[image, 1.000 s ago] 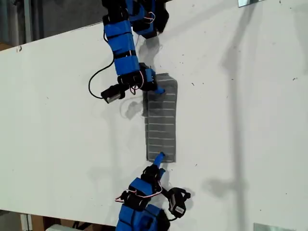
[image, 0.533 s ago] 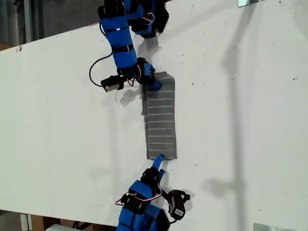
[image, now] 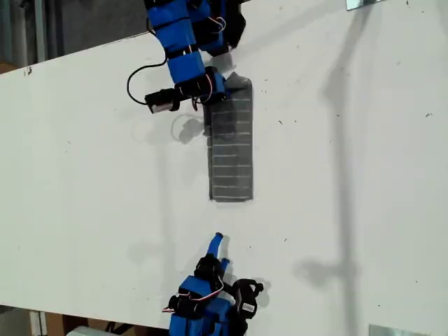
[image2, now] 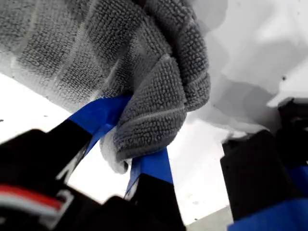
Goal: Grasp corners of a square towel and fold twice.
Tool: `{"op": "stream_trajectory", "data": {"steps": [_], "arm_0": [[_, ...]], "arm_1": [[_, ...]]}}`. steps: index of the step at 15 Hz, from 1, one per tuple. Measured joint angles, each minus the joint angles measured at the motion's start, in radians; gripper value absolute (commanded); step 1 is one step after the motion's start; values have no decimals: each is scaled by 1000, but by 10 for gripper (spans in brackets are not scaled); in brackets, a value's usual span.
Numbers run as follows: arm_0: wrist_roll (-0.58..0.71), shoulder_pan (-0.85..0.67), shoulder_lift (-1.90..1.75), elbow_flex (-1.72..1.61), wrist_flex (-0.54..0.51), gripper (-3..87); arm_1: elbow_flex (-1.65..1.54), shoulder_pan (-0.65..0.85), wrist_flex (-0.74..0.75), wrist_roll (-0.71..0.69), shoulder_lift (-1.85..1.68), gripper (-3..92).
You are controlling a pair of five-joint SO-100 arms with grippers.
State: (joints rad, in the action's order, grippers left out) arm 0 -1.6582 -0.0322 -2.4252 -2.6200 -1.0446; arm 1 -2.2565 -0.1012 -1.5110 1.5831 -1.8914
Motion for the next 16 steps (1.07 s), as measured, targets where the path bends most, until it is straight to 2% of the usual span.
{"op": "stream_trajectory", "data": {"steps": [3,6,9,11,12,16], "arm_0": [[-6,-3,-164,-92,-21,327],[55,-94,-350,-161,-84,304],[215,-342,-614,-241,-225,286],[293,-434,-867,-345,-291,278],[334,-463,-968,-399,-293,277],[362,-520,-1029,-456,-288,271]], "arm_1": [[-8,-103,-160,222,-339,-2],[126,-130,-264,258,-285,-2],[479,-44,-367,132,-3,-2],[703,21,-357,-3,163,-2],[781,51,-318,-87,224,-2],[904,112,-31,-374,290,-2]]}}
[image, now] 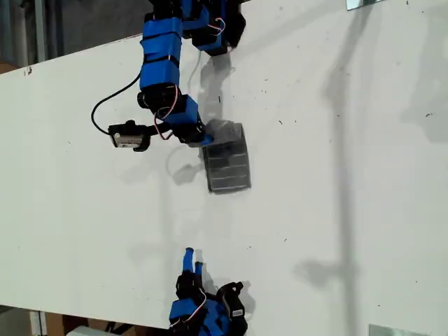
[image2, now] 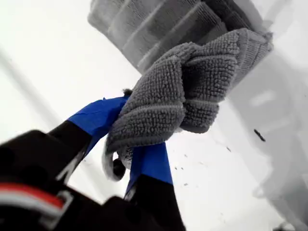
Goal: Grasp corners of a square towel and fold twice.
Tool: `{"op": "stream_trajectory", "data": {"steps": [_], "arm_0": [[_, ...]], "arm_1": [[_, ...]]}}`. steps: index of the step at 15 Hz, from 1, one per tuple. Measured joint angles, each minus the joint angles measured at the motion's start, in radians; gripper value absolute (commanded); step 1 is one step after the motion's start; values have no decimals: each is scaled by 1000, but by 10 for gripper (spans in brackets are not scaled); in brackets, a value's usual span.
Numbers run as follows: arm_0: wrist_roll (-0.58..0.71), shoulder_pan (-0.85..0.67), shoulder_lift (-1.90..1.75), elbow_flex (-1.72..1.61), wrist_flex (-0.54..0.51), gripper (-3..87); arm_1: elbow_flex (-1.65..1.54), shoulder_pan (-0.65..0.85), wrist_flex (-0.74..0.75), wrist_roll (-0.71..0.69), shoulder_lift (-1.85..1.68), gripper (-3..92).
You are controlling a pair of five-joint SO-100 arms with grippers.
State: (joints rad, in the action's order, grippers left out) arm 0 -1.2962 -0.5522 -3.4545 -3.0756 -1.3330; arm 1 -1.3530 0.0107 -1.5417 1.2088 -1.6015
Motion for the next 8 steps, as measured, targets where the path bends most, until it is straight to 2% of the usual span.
{"op": "stream_trajectory", "data": {"steps": [4,6,8], "arm_0": [[0,5,-5,-2,2,270],[0,5,-5,-2,2,269],[0,5,-5,-5,2,269]], "arm_1": [[0,6,233,-146,83,2],[0,3,313,-173,152,130],[0,-8,370,-198,204,209]]}}
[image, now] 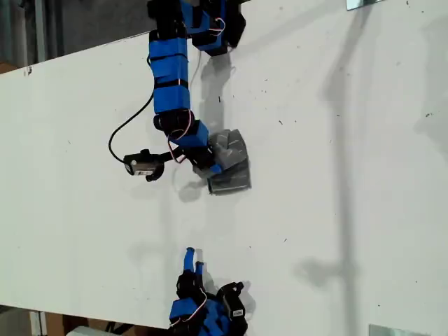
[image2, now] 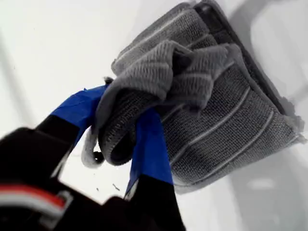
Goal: Grasp corners of a square towel and fold twice.
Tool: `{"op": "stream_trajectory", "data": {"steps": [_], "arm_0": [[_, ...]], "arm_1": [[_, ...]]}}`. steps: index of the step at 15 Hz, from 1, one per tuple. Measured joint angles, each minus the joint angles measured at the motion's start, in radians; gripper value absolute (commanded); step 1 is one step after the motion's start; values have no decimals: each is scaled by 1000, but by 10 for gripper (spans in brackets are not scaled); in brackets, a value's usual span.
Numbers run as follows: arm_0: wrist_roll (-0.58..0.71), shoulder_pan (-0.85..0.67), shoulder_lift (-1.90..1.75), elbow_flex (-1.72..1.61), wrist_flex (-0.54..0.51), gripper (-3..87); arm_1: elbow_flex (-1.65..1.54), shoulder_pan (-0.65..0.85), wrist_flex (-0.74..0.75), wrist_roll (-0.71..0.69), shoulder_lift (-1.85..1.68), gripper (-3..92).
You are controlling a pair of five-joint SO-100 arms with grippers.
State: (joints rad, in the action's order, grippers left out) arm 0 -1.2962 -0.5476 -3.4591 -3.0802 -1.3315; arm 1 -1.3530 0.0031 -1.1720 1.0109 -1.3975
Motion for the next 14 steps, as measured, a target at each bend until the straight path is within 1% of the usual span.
{"op": "stream_trajectory", "data": {"steps": [2,4,5,7,8,9,10,11,12,14], "arm_0": [[0,0,0,-2,0,268],[0,0,0,-2,0,267],[0,0,0,-2,0,267],[0,0,0,-2,0,267],[0,0,0,-2,0,267],[0,0,0,-2,0,268],[0,0,0,-2,0,268],[0,0,0,-2,0,267],[0,0,0,-2,0,265],[0,0,0,-2,0,251]], "arm_1": [[0,-3,37,-32,0,242],[0,-8,40,-54,-38,242],[-11,-6,40,-55,-117,231],[-184,-3,49,-23,-373,201],[-341,6,72,28,-515,201],[-543,6,137,95,-670,200],[-767,-11,184,169,-836,199],[-985,-35,199,256,-1002,200],[-1166,-61,199,330,-1164,200],[-1307,-110,147,416,-1370,200]]}}
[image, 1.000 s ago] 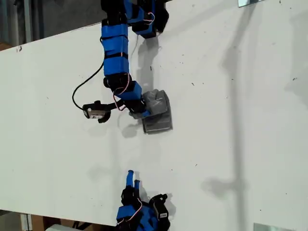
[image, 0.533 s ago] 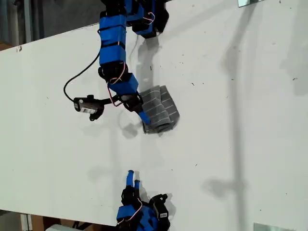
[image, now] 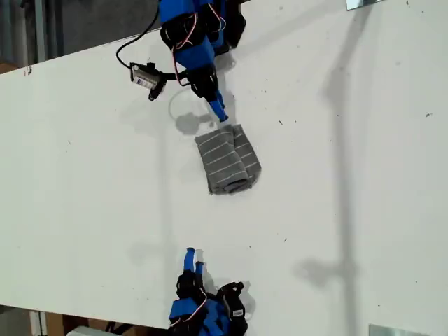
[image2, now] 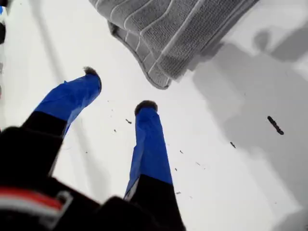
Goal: Grasp corners of a square towel and fold twice.
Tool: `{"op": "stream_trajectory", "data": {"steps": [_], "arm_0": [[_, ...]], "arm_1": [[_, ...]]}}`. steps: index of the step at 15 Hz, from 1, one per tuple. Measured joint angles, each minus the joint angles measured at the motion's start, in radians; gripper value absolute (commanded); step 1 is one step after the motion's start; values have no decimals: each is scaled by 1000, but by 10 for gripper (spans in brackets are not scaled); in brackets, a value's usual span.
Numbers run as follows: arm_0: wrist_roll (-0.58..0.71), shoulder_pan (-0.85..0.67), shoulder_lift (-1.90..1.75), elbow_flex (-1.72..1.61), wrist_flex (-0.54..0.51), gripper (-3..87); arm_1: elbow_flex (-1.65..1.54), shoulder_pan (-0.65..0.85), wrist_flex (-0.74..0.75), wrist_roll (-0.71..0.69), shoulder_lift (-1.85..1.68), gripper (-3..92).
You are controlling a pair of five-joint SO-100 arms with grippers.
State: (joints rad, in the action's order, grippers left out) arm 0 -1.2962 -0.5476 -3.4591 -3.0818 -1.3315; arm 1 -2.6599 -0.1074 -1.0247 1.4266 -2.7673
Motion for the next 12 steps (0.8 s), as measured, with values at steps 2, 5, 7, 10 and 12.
{"op": "stream_trajectory", "data": {"steps": [2,5,7,10,12], "arm_0": [[0,15,0,0,0,240],[-35,101,0,-3,-2,222],[-135,179,0,-18,-2,119],[-120,311,0,-26,5,119],[-3,331,0,-29,11,119]], "arm_1": [[-91,-6,-83,86,-144,188],[-222,-71,-331,279,-477,276],[-256,-158,-348,339,-515,261],[-256,-201,-365,299,-515,258],[-256,-160,-388,241,-515,255]]}}
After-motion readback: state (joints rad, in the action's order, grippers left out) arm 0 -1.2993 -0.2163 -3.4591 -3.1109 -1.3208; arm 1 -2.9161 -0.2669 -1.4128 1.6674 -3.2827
